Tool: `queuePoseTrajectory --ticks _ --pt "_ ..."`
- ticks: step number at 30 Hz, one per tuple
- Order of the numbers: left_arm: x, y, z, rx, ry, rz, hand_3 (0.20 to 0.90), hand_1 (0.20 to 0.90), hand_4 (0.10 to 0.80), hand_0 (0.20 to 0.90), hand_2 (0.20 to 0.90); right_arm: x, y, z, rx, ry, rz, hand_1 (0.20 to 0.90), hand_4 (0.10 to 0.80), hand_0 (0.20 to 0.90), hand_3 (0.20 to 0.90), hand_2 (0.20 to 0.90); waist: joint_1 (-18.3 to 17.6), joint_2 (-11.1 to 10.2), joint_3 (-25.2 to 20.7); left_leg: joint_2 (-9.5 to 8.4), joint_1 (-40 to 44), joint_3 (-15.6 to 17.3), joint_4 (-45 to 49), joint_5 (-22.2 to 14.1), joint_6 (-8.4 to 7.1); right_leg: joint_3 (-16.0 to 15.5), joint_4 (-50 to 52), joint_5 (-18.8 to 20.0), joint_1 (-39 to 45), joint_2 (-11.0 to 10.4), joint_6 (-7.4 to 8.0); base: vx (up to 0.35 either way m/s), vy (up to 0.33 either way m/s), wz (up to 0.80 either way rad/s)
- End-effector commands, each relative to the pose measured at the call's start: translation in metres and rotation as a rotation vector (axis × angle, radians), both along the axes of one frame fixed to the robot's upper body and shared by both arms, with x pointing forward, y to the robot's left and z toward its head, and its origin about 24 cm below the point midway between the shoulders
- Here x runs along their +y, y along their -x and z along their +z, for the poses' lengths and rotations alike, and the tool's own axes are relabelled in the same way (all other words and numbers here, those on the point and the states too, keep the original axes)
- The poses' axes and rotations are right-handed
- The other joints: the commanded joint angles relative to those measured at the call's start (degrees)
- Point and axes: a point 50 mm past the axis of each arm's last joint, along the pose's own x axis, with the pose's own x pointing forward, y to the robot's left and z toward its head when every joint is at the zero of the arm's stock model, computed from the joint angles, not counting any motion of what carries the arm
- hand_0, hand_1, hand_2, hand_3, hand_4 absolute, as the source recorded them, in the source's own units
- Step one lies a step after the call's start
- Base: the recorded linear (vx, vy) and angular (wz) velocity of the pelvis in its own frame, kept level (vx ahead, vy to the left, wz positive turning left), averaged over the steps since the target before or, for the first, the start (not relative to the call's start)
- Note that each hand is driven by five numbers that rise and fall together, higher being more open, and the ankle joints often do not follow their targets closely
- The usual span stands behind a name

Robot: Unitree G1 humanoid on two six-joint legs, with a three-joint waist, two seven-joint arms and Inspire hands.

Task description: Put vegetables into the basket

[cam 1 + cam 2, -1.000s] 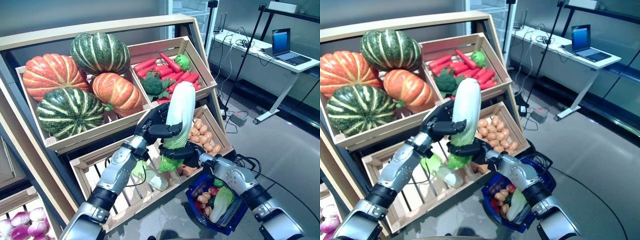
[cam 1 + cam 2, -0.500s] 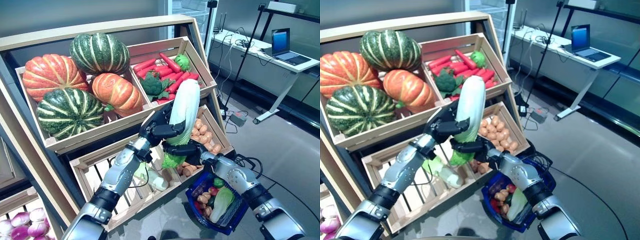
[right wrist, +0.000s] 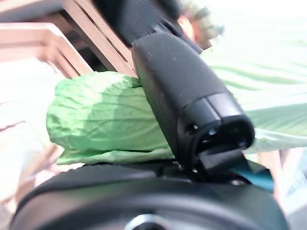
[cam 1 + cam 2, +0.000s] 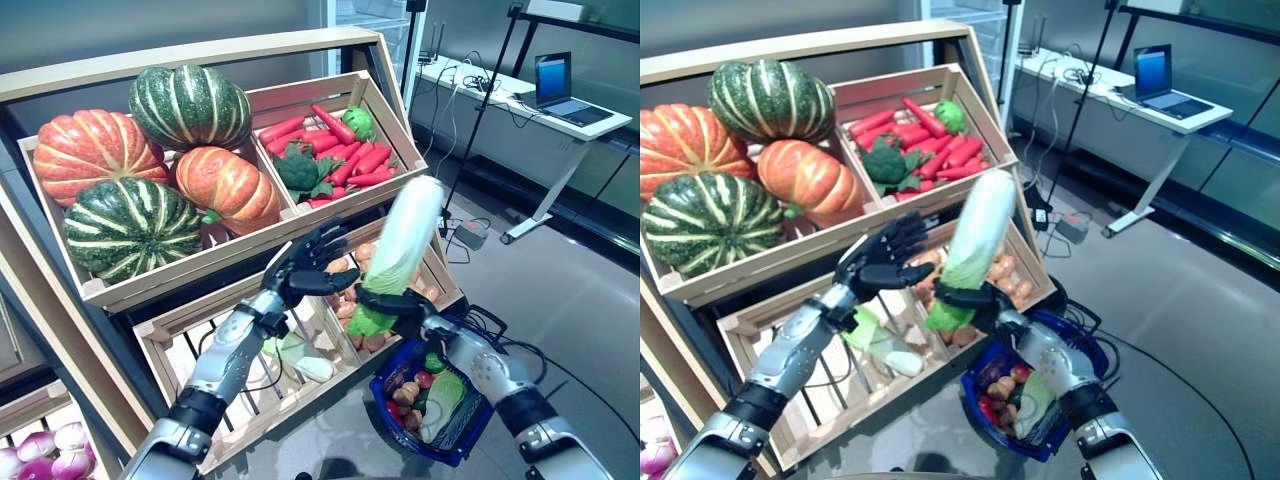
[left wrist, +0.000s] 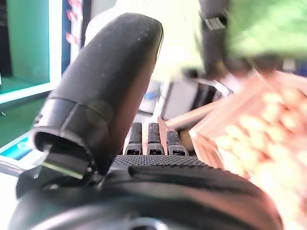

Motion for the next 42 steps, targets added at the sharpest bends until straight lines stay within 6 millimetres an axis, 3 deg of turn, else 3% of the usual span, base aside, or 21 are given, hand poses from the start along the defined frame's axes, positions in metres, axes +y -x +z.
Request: queuePoseTrajectory --ticks 1,11,14,21,25,30,32,37,39,42 --pt "0.029 -0.019 0.036 -0.185 -0.051 0.126 0.9 0.9 0.8 0.9 0.9 -0.029 -0.019 0.03 -0.181 -0.126 -0.218 0.3 0.4 0.3 0.3 0.3 -0.2 -0.2 -2.9 -2.11 4.4 0.8 0.2 -10.1 1.63 -0.1 0.1 0.0 -1.4 1.1 -2.77 -0.005 -0.019 -0.04" --pt "0.063 -0.015 0.029 -0.167 -0.154 0.279 0.9 0.9 0.8 0.9 0.9 -0.076 0.009 -0.006 -0.061 -0.025 -0.431 0.3 0.4 0.3 0.3 0.3 -1.1 0.5 -1.7 -1.86 4.1 1.8 0.2 -10.1 1.36 0.4 0.1 0.1 -2.0 1.1 -2.62 -0.005 -0.015 -0.05" --pt "0.065 -0.014 0.027 -0.168 -0.215 0.272 0.9 0.9 0.8 0.9 0.9 -0.087 0.016 -0.016 -0.01 0.033 -0.478 0.3 0.4 0.3 0.3 0.3 -1.2 0.6 -1.4 -1.82 4.0 2.0 0.2 -10.2 1.28 0.5 0.1 0.1 -2.1 1.1 -2.52 0.002 -0.018 -0.03" --pt "0.067 -0.006 0.025 -0.186 -0.34 0.27 0.9 0.9 0.8 0.9 0.9 -0.115 0.048 -0.06 0.244 0.187 -0.653 0.3 0.4 0.3 0.3 0.3 -0.2 1.4 -0.1 -1.83 4.3 2.9 0.2 -10.1 1.42 0.4 0.1 0.2 -2.2 0.9 -2.67 0.068 -0.023 -0.02" --pt "0.059 -0.009 0.032 -0.206 -0.339 0.269 0.9 0.9 0.8 0.9 0.9 -0.12 0.046 -0.063 0.292 0.212 -0.702 0.3 0.4 0.3 0.3 0.3 0.4 2.0 2.0 -1.98 2.8 2.6 0.4 -9.5 1.45 0.3 1.2 0.0 -3.9 0.7 -2.91 -0.004 -0.007 -0.01" --pt "0.048 -0.029 0.065 -0.315 -0.283 0.302 0.9 0.9 0.8 0.9 0.9 -0.128 0.001 -0.028 0.222 0.208 -0.78 0.3 0.4 0.3 0.3 0.3 0.8 3.5 8.6 -2.39 -5.2 1.4 5.9 -9.7 1.22 -0.2 6.3 -0.8 -11.1 -0.1 -3.62 -0.231 -0.024 -0.07" --pt "0.044 -0.038 0.082 -0.371 -0.226 0.324 0.9 0.9 0.8 0.9 0.9 -0.131 -0.023 -0.001 0.168 0.201 -0.829 0.3 0.4 0.3 0.3 0.3 0.7 4.6 12.7 -2.66 -10.2 1.0 10.0 -9.8 0.74 -0.6 9.5 -1.1 -15.2 -0.8 -4.1 -0.285 -0.01 0.0" --pt "0.04 -0.042 0.09 -0.416 -0.199 0.367 0.9 0.9 0.8 0.9 0.9 -0.139 -0.038 0.022 0.109 0.209 -0.864 0.3 0.4 0.3 0.3 0.3 0.7 5.7 17.0 -2.61 -15.9 1.1 15.7 -10.5 0.42 -1.6 13.4 -1.2 -20.1 -1.9 -4.2 -0.127 -0.012 -0.03" --pt "0.04 -0.043 0.097 -0.446 -0.196 0.404 0.9 0.9 0.8 0.9 0.9 -0.144 -0.043 0.032 0.084 0.225 -0.859 0.3 0.4 0.3 0.3 0.3 1.1 6.1 18.2 -2.52 -17.0 2.2 16.2 -10.5 0.31 -3.4 13.9 -1.1 -21.0 -2.6 -3.77 -0.064 0.001 -0.18" --pt "0.04 -0.044 0.122 -0.558 -0.205 0.457 0.9 0.9 0.8 0.9 0.9 -0.153 -0.059 0.064 0.009 0.273 -0.859 0.3 0.4 0.3 0.3 0.3 2.1 6.9 21.2 -2.58 -20.4 4.4 19.0 -10.3 0.32 -6.5 18.4 -1.4 -25.3 -4.1 -3.09 -0.13 0.019 -0.37"
